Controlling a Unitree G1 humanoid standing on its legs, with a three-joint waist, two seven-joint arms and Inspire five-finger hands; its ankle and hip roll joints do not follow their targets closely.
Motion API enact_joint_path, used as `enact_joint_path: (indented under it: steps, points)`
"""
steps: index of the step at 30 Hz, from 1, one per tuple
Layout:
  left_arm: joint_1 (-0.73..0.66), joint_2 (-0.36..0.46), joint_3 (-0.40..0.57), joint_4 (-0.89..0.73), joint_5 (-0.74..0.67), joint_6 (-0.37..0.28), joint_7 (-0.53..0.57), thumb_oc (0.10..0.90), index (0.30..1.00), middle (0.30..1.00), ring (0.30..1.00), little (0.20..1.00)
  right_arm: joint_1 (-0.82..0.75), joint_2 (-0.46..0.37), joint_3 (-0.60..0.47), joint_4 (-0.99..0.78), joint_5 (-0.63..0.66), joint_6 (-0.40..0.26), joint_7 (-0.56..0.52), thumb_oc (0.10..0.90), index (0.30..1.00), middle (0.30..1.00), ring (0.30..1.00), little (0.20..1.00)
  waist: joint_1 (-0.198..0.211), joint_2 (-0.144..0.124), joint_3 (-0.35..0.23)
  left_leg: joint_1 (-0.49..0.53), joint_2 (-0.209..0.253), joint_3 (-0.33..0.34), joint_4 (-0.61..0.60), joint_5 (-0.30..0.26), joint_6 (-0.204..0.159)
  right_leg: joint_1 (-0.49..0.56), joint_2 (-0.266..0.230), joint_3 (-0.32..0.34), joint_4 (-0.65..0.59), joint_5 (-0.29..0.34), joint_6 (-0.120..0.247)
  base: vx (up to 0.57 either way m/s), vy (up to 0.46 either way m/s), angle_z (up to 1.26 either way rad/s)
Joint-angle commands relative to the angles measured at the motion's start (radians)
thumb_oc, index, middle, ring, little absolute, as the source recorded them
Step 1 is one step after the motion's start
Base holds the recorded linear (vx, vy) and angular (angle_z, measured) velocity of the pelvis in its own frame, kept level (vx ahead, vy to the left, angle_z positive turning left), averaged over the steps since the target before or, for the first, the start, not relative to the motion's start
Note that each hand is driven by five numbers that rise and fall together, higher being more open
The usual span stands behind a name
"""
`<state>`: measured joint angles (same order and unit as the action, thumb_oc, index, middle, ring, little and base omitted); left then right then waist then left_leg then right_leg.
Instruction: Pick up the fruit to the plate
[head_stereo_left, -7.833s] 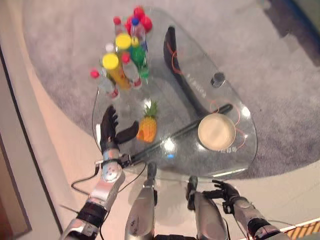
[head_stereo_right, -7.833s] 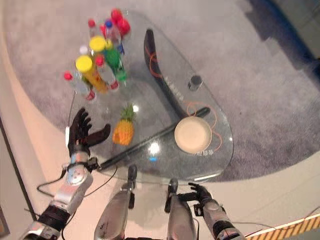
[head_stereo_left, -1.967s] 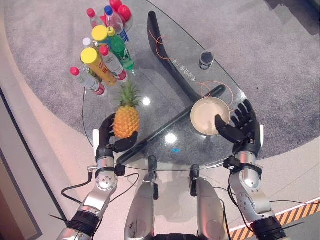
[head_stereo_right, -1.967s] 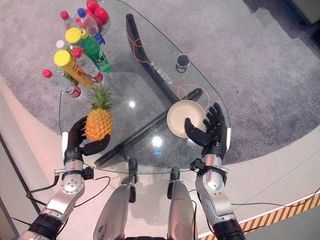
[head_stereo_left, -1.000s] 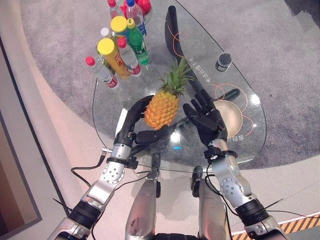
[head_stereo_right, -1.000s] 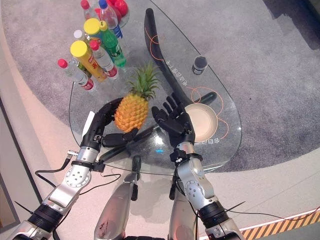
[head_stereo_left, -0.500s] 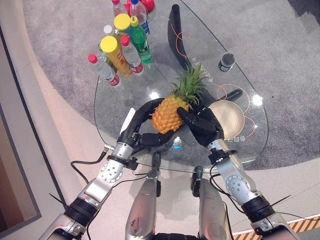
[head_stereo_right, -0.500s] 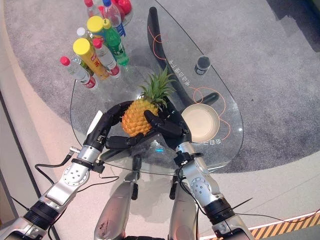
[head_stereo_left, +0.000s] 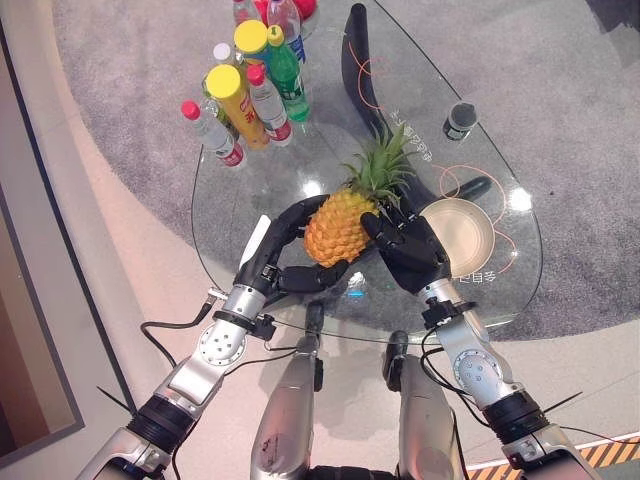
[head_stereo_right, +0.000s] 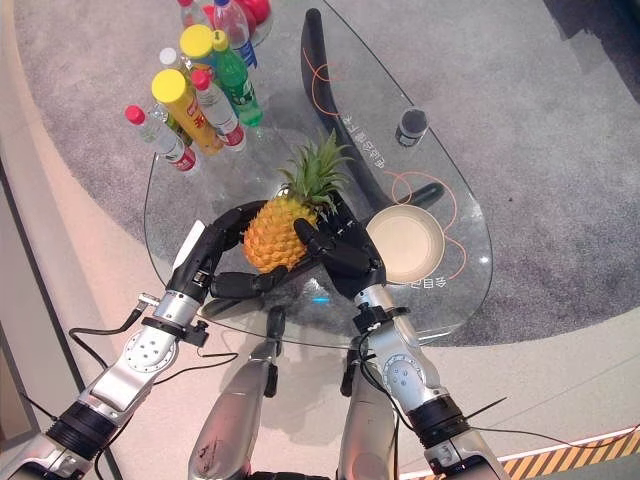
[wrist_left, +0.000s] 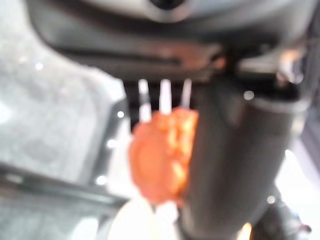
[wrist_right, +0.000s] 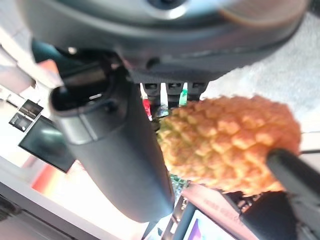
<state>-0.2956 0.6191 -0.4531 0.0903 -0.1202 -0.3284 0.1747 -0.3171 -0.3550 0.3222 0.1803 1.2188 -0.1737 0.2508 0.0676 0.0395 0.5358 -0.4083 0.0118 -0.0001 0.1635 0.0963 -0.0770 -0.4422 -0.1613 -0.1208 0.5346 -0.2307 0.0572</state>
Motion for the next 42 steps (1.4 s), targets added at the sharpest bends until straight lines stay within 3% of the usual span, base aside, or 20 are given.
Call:
enact_joint_path:
  steps: [1,12,17,29,30,31,42]
  points:
    - [-0.093,0.03,-0.013,-0.16,0.049,-0.088,-0.062,0.1,0.3,0.3,0.3,0.2,-0.145,0.03,0.0,-0.102,0.032,-0.045,0.143,0.8,0.9,0.9,0.9,0.9,-0.02,-0.039,-0.016,-0.004,-0.087,0.029,0.23,-0.162,0.062,0.092,0.005,-0.039,-0.283,0.262,0.014,0.0,0.0,0.0]
    - [-0.161,0.115,-0.113,-0.128,0.014,-0.056,-0.18,0.1,0.3,0.3,0.3,0.2,-0.173,-0.016,0.01,-0.024,0.136,-0.076,0.163,0.8,0.9,0.9,0.9,0.9,-0.032,-0.03,-0.016,-0.01,-0.085,0.042,0.242,-0.168,0.062,0.081,-0.002,-0.03,-0.279,0.269,0.019,0.01,0.015,-0.01]
    - [-0.171,0.121,-0.129,-0.102,0.0,-0.05,-0.165,0.1,0.3,0.3,0.3,0.2,-0.176,-0.01,-0.002,0.012,0.186,-0.117,0.186,0.8,0.9,0.9,0.9,0.9,-0.033,-0.026,-0.016,-0.014,-0.088,0.043,0.24,-0.171,0.066,0.072,-0.005,-0.025,-0.277,0.27,0.025,0.0,0.005,-0.02]
    - [-0.173,0.112,-0.138,-0.078,0.016,-0.04,-0.149,0.1,0.3,0.3,0.3,0.2,-0.185,-0.006,-0.014,0.027,0.186,-0.138,0.165,0.8,0.9,0.9,0.9,0.9,-0.036,-0.022,-0.016,-0.022,-0.09,0.047,0.232,-0.169,0.067,0.056,-0.005,-0.018,-0.279,0.275,0.029,0.0,0.0,0.0]
    - [-0.171,0.111,-0.137,-0.077,0.016,-0.041,-0.148,0.1,0.3,0.3,0.3,0.2,-0.183,-0.005,-0.015,0.026,0.185,-0.142,0.164,0.613,0.74,0.74,0.74,0.713,-0.036,-0.022,-0.016,-0.023,-0.091,0.047,0.232,-0.169,0.067,0.055,-0.005,-0.018,-0.279,0.275,0.029,0.0,0.0,0.0]
    - [-0.166,0.106,-0.136,-0.075,0.019,-0.04,-0.145,0.1,0.3,0.3,0.3,0.2,-0.181,-0.001,-0.019,0.025,0.192,-0.147,0.172,0.1,0.3,0.3,0.3,0.2,-0.036,-0.022,-0.016,-0.024,-0.092,0.046,0.231,-0.169,0.068,0.054,-0.006,-0.019,-0.279,0.276,0.029,0.0,0.0,0.0]
    - [-0.154,0.082,-0.123,-0.061,0.027,-0.038,-0.129,0.1,0.3,0.3,0.3,0.2,-0.179,0.022,-0.029,0.009,0.181,-0.191,0.183,0.1,0.3,0.3,0.3,0.2,-0.035,-0.021,-0.016,-0.028,-0.094,0.045,0.231,-0.17,0.07,0.044,-0.004,-0.02,-0.275,0.276,0.029,0.0,0.0,0.0]
